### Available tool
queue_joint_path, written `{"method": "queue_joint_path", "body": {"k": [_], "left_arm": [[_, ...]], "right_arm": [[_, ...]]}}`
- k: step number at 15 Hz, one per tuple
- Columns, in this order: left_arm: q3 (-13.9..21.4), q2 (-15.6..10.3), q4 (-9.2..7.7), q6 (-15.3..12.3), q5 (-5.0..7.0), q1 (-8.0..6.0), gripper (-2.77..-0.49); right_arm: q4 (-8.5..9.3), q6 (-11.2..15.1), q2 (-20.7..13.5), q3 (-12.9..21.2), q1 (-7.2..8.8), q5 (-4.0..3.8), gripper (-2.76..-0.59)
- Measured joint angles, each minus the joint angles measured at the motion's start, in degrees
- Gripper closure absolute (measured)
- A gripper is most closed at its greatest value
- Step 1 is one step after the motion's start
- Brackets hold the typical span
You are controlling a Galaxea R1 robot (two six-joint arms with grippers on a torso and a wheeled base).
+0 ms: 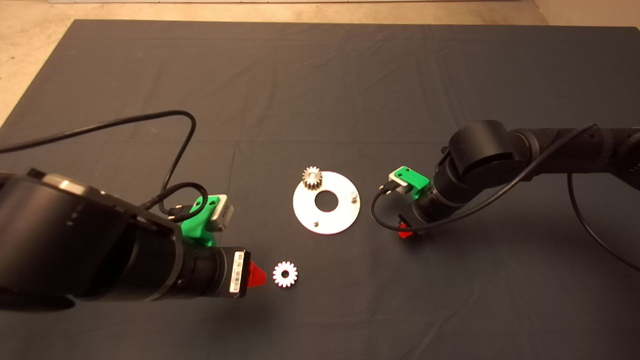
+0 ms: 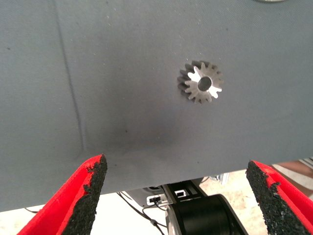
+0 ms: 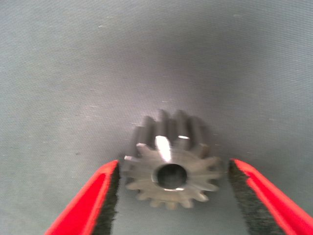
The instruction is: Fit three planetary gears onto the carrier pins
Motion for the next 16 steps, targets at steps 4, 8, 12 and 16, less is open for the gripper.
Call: {"method": "queue_joint_path", "body": {"k": [4,8,12,16], "left_arm": [[0.8,-2.7,0.00,2.3,-3.11,0.00,-2.02],[0.8,-3.0,-0.02,4.9,-3.16,0.00,-2.02],[1.0,-4.3,-0.24,7.4,-3.33,0.00,-2.02],[1.1,-4.2,-2.21,8.0,-3.43,0.00,-2.02]], "right_arm": [[-0.05,0.0,-0.1,0.0,-0.17,0.09,-1.45],[-0.05,0.0,0.0,0.0,-0.28,0.11,-1.28],[-0.05,0.0,0.0,0.0,-0.28,-0.02,-1.20],[-0.05,0.0,0.0,0.0,-0.26,0.11,-1.12]]}}
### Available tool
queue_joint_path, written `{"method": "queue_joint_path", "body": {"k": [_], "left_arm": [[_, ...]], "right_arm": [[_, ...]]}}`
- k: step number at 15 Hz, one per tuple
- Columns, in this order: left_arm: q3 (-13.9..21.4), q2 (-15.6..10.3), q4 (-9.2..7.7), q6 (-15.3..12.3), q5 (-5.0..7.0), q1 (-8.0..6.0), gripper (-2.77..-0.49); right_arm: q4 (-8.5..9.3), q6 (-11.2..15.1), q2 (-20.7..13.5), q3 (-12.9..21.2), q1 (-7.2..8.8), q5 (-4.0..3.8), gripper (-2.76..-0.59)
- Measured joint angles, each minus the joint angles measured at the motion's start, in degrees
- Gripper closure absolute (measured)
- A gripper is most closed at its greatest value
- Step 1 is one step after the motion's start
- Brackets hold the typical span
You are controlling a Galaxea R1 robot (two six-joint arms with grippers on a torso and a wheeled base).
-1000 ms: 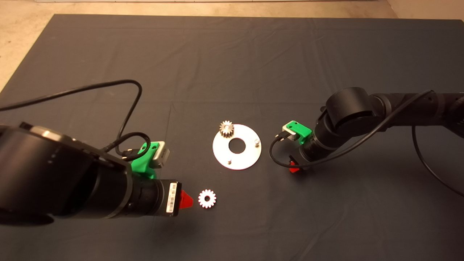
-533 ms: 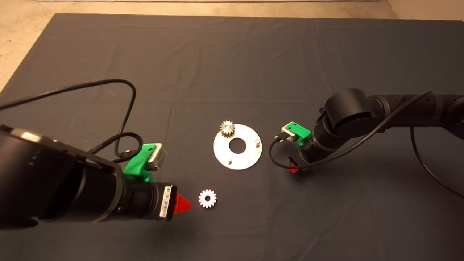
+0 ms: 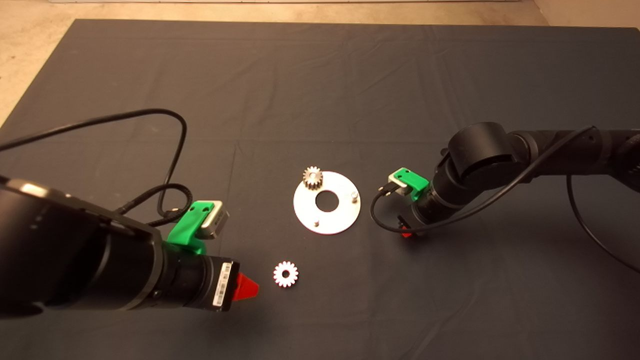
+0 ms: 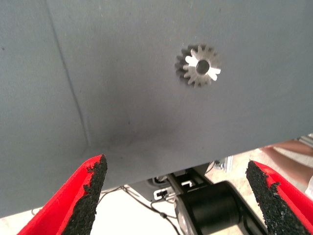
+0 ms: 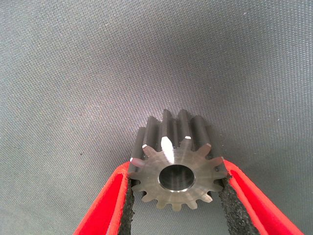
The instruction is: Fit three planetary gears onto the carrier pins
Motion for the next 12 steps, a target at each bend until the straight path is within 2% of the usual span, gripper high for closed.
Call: {"method": "queue_joint_path", "body": {"k": [2,4,5,7,8,12], "left_arm": [[0.2,0.0,-2.36,1.4,0.05,0.00,-2.02],[0.2,0.0,-2.98,1.5,0.02,0.00,-2.02],[0.2,0.0,-4.07,1.6,0.02,0.00,-2.02],[0.2,0.0,-9.18,1.6,0.00,0.00,-2.02],[0.2,0.0,-10.72,1.7,0.01,0.00,-2.02],[0.2,0.0,-12.29,1.7,-0.01,0.00,-2.02]], "right_arm": [[0.00,0.0,0.0,0.0,-0.02,-0.15,-1.12],[-0.02,0.0,0.0,-0.1,0.00,0.00,-1.10],[0.00,0.0,0.0,-0.2,0.00,0.02,-1.10],[-0.02,0.0,0.0,-0.4,0.04,0.05,-1.09],[-0.01,0.0,0.0,-0.6,0.10,0.16,-1.05],[0.00,0.0,0.1,-0.8,0.17,0.24,-1.05]]}}
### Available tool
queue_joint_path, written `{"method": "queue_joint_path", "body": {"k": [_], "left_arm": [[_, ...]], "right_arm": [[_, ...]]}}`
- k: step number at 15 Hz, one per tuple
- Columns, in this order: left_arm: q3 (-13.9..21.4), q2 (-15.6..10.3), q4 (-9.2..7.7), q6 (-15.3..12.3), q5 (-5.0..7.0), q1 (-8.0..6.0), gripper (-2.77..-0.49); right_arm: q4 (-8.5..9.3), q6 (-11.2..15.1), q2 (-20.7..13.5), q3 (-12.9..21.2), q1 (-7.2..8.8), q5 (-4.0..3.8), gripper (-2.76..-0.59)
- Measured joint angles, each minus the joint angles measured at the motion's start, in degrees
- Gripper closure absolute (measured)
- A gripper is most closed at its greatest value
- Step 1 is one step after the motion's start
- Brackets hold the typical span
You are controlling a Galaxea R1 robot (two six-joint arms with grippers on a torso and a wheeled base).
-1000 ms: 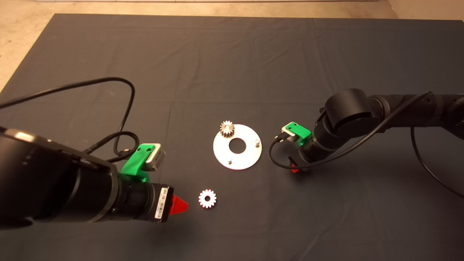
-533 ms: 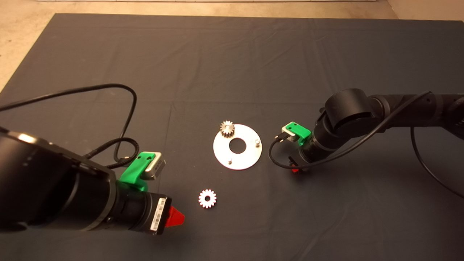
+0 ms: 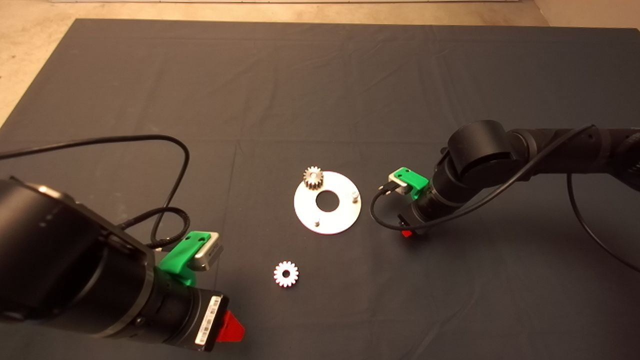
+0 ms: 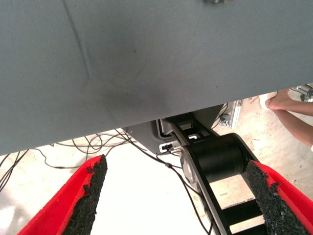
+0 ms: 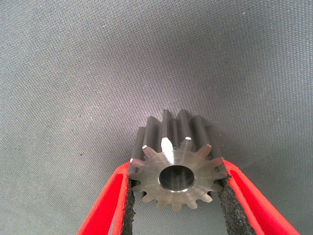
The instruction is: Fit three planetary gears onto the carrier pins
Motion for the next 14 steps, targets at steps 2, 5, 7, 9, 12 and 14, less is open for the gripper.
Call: {"method": "queue_joint_path", "body": {"k": [2,5,7,9,12,14], "left_arm": [[0.0,0.0,-2.48,0.0,-0.02,0.00,-2.02],[0.0,0.2,-3.33,-0.1,0.01,0.00,-2.02],[0.0,0.6,-3.94,-0.2,0.12,0.00,-2.02],[0.0,0.6,-3.97,-0.2,0.37,0.00,-2.02],[0.0,0.6,-4.02,-0.2,0.41,0.00,-2.02],[0.0,0.6,-4.14,-0.2,0.44,0.00,-2.02]], "right_arm": [[0.02,0.0,0.0,-0.6,0.59,0.00,-1.05],[1.20,0.2,1.0,-2.4,6.82,-0.46,-1.05],[4.38,0.2,2.5,-4.6,12.20,-0.33,-1.05],[7.07,0.1,3.5,-5.7,14.34,-0.03,-1.05],[9.74,0.1,5.3,-7.7,14.67,-0.33,-1.05],[11.28,0.1,7.7,-10.9,14.93,-0.37,-1.05]]}}
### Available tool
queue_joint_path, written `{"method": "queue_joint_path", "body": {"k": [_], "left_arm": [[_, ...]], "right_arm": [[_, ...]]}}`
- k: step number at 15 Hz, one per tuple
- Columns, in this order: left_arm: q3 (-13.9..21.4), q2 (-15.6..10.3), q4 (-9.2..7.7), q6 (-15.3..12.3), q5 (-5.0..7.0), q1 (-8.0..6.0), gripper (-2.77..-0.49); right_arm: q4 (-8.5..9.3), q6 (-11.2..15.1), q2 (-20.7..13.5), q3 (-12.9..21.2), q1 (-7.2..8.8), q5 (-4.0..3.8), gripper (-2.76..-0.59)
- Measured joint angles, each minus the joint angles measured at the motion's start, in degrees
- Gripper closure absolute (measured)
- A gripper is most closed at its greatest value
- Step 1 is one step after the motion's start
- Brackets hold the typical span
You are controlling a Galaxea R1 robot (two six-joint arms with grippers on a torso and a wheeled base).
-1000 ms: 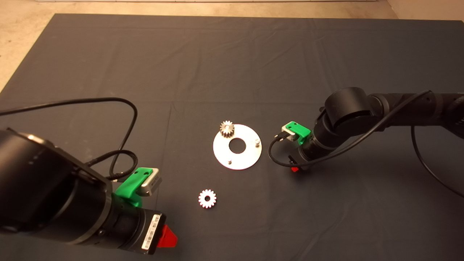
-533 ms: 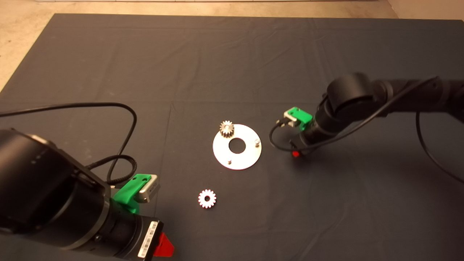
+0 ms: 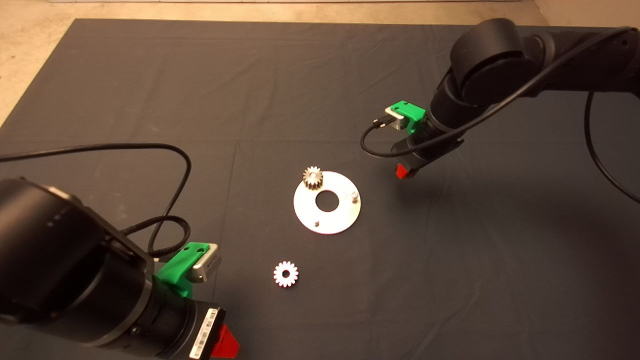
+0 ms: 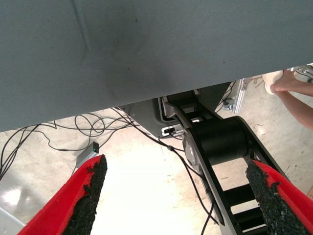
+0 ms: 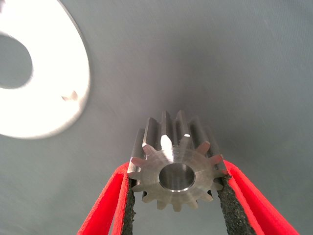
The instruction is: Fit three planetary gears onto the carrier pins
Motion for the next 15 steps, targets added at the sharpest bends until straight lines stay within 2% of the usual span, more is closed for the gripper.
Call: {"method": "queue_joint_path", "body": {"k": [3,4,6,8,10,13,15], "left_arm": [[0.0,0.0,-0.02,-0.3,-0.01,0.00,-2.02],[0.0,0.0,-0.02,-1.3,-0.02,0.00,-2.02],[0.0,0.0,-0.02,-2.4,-0.02,0.00,-2.02],[0.0,0.0,-0.05,-2.6,-0.02,0.00,-2.02],[0.0,0.0,-0.05,-2.6,0.00,0.00,-2.02],[0.0,-0.1,-0.07,-2.6,0.15,0.00,-2.02],[0.0,-0.2,-0.11,-2.6,0.41,0.00,-2.02]], "right_arm": [[2.15,-0.2,3.1,-4.5,-0.02,0.22,-1.05],[2.78,-0.4,3.7,-5.5,-0.05,0.34,-1.05],[3.19,-1.7,4.9,-8.2,-0.55,0.14,-1.05],[3.23,-2.5,6.9,-10.2,-1.82,-0.16,-1.05],[4.08,-3.0,9.9,-11.1,-3.08,-0.05,-1.05],[5.38,-3.3,13.1,-11.6,-3.19,0.56,-1.05],[5.84,-3.4,13.5,-12.0,-3.22,0.50,-1.05]]}}
